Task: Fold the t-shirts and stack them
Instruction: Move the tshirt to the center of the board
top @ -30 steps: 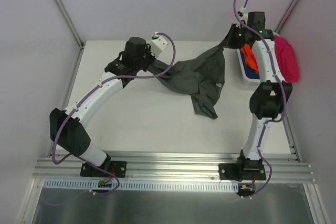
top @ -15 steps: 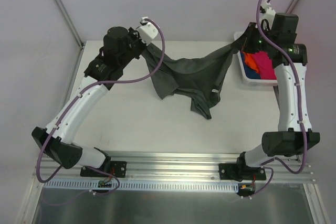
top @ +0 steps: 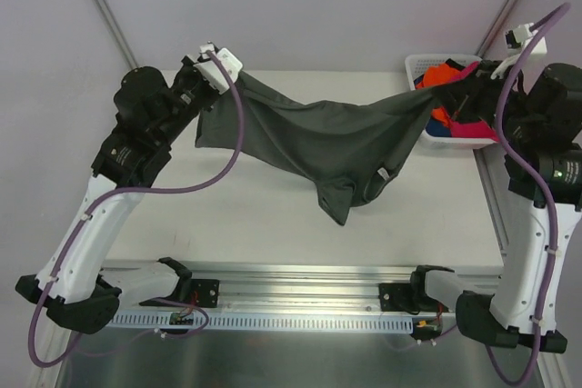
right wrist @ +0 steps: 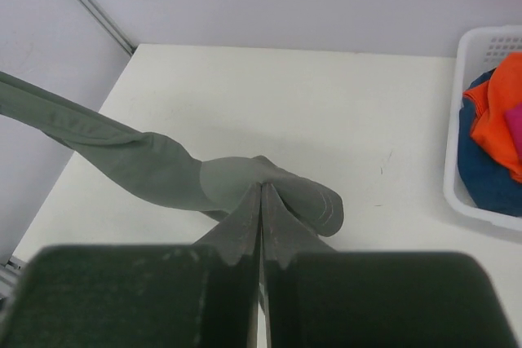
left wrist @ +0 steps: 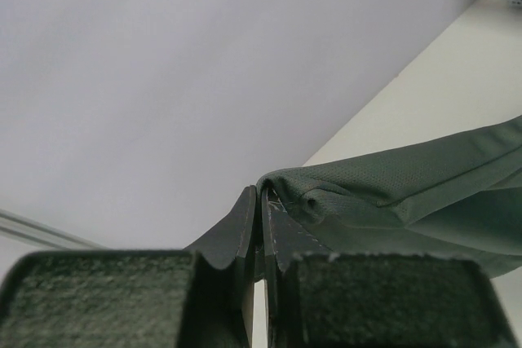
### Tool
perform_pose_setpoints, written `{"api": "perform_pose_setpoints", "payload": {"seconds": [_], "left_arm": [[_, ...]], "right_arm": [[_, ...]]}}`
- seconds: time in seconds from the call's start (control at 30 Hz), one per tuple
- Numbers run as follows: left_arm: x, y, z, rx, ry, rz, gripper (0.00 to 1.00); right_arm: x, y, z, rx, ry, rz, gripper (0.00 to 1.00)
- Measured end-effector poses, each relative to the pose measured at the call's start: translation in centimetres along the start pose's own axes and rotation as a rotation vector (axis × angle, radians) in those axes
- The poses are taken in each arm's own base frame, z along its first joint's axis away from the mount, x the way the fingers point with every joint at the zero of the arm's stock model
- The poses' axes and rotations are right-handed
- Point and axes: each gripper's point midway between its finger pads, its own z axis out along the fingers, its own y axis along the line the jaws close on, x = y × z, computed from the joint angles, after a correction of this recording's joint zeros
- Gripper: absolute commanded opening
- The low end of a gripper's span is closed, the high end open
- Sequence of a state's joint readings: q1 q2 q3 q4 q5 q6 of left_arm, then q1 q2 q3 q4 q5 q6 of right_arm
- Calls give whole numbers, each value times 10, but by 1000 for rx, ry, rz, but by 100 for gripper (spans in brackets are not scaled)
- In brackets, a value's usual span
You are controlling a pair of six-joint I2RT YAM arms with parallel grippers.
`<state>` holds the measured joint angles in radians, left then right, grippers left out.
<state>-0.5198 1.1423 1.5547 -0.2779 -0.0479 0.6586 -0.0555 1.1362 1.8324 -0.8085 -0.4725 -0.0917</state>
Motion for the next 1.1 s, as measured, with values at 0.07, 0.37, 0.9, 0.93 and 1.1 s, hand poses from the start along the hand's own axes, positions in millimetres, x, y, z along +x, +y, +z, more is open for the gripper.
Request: {"api": "perform_pose_setpoints", "payload": {"seconds": [0.07,0.37,0.9,0.93,1.1], "left_arm": [[-8,0,-12,14,-32,0,0],[-12,-2,-47,23,-88,39,0],[64,-66,-22,165,120,-103,0],[76,-76,-19,186,158,-139,0],[131,-133,-17,293,369,-350,0]], "right_arm": [[-5,6,-12,0,-25,-14,1],[-19,9,-39,47,-103,-88,1],[22,-23,21,32,90,47,1],[27,-27,31,26,118,74,1],[68,-64,102,24,294,211,1]]}}
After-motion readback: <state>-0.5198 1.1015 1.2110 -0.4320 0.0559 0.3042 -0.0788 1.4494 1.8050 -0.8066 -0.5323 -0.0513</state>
